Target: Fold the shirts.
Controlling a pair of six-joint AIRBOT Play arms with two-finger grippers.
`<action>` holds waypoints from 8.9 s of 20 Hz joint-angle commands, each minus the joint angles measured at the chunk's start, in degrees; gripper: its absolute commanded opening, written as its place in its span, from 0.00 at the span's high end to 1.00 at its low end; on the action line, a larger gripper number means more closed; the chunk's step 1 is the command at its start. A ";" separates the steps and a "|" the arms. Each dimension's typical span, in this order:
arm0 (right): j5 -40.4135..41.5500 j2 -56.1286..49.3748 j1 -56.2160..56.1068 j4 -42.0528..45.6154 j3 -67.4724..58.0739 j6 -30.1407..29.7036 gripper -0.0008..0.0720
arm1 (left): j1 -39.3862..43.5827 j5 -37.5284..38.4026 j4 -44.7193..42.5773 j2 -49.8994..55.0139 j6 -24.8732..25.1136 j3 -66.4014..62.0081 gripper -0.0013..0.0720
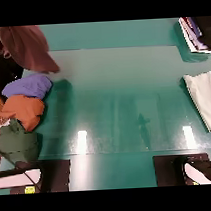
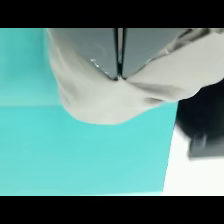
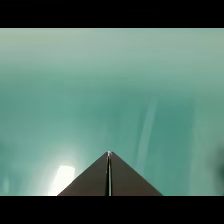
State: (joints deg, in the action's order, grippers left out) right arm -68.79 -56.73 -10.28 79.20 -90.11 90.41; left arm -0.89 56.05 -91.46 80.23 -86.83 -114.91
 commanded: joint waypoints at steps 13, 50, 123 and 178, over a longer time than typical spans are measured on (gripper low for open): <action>-0.87 2.82 0.02 0.28 -9.35 -3.06 0.97 | 45.05 10.88 7.69 -2.93 0.24 14.84 0.23; -18.93 -5.84 6.67 -11.45 12.37 0.55 0.88 | -0.39 6.64 36.98 -11.23 14.32 34.93 0.95; -9.35 -48.33 5.42 -14.56 -26.43 -6.47 0.49 | -0.48 -0.96 24.33 9.99 5.64 25.66 0.19; 9.88 -15.43 22.47 -31.87 54.05 -15.69 0.74 | -5.22 3.04 42.14 -18.86 12.59 70.86 0.95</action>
State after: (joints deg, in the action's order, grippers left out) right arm -62.26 -70.22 16.43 48.18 -33.43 75.20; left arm -6.07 57.93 -48.75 61.54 -73.34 -43.70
